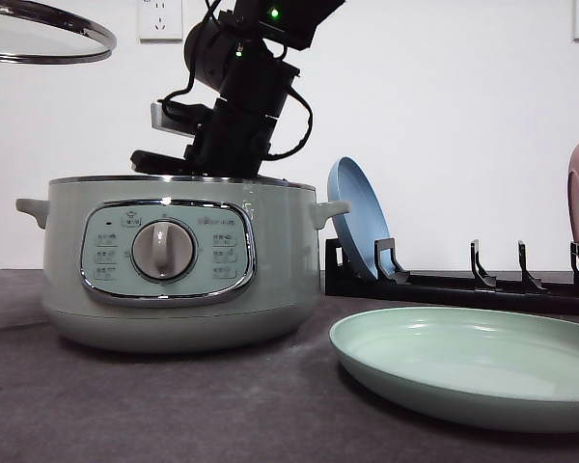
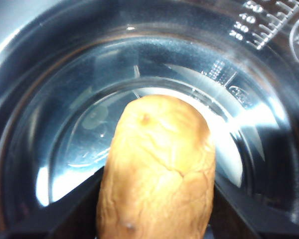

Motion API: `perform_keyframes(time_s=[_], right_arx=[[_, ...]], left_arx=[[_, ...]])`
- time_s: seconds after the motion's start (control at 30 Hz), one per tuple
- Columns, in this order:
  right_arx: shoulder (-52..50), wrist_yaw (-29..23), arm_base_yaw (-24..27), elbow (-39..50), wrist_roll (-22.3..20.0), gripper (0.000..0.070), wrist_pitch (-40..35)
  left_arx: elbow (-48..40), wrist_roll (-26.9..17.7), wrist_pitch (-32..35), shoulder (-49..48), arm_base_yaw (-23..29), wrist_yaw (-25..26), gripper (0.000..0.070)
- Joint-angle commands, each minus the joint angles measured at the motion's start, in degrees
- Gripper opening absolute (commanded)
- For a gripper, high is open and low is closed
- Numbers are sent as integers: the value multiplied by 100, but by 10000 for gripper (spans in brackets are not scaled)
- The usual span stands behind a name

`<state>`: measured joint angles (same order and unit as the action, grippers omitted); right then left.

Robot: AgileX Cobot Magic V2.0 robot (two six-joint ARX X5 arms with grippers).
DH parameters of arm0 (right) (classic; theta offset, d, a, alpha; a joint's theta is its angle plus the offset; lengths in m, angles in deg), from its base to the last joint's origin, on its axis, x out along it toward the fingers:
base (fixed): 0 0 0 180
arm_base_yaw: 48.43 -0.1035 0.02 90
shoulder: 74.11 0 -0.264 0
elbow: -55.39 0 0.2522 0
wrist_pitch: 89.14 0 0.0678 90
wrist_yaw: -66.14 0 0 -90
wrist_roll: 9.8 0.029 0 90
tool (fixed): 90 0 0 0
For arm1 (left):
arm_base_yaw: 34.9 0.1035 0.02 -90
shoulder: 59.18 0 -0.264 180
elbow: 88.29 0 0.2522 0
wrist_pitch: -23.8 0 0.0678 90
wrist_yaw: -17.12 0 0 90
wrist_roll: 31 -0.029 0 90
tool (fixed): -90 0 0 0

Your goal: Transfer potato from steamer to green plate

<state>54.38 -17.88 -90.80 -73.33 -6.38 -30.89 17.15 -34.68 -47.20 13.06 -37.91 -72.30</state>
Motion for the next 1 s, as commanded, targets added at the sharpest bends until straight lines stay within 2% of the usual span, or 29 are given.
perform_keyframes(time_s=[0.0,0.43,0.63,0.8,0.97], right_arx=[[-66,4,-57,-249,31,262,-26],[-1689,-79,-19,-498,-102,262,799],[-2482,-362,104,-418,-106,262,1424],[-3314,-572,240,357,-105,262,1436],[-4486,-654,326,1989,-83,262,920]], left_arx=[[162,4,260,-76,11,24,0],[162,7,262,-76,-1,34,0],[162,7,262,-76,-2,88,0],[162,7,260,-76,-2,90,0],[162,7,260,-76,-3,92,0]])
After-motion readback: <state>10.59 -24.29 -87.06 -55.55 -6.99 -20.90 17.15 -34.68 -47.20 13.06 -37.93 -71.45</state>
